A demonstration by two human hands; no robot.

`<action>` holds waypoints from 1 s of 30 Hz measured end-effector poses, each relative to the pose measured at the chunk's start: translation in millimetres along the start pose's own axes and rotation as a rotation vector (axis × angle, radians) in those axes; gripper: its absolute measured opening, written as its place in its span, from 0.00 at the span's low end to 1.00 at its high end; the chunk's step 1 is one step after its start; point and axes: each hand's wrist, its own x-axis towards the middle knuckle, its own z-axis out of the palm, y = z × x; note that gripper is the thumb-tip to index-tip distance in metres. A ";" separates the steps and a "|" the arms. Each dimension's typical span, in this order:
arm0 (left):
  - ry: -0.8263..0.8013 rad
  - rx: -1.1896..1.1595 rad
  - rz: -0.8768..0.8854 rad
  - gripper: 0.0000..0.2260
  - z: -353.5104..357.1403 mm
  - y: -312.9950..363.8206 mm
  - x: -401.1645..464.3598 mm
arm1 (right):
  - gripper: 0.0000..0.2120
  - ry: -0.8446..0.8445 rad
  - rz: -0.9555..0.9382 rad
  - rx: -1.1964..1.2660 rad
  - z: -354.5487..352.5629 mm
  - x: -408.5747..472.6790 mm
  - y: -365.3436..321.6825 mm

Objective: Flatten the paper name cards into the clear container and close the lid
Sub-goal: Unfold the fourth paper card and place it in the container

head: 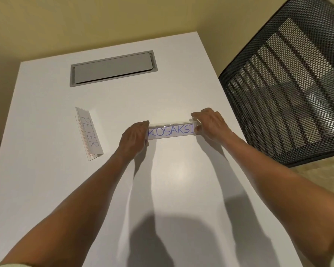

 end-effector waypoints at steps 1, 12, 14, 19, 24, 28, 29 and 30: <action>-0.035 0.011 -0.006 0.30 -2.0 -0.9 2.6 | 0.28 -0.021 0.005 -0.012 -1.2 2.2 -2.1; -0.023 0.067 0.015 0.20 -5.3 -3.4 15.0 | 0.16 -0.068 -0.003 -0.067 7.0 8.7 -6.7; 0.027 0.028 0.013 0.21 -3.6 -4.7 14.7 | 0.15 -0.050 -0.007 -0.068 7.1 8.5 -7.2; 0.081 0.036 0.094 0.21 -0.2 -10.4 12.7 | 0.15 0.003 -0.027 -0.094 7.6 6.0 -7.7; 0.013 -0.046 -0.018 0.32 -11.4 -0.1 11.7 | 0.17 0.019 -0.037 -0.132 7.6 0.2 -6.2; -0.084 -0.088 -0.140 0.30 -19.0 -1.4 11.1 | 0.07 0.012 -0.044 -0.129 -9.1 -4.2 -17.2; -0.115 -0.129 -0.194 0.28 -22.9 -1.3 10.7 | 0.02 -0.007 -0.032 -0.124 -16.6 -5.3 -23.2; -0.132 -0.172 -0.238 0.27 -27.8 -0.9 9.4 | 0.01 -0.018 -0.019 -0.112 -22.1 -6.6 -27.9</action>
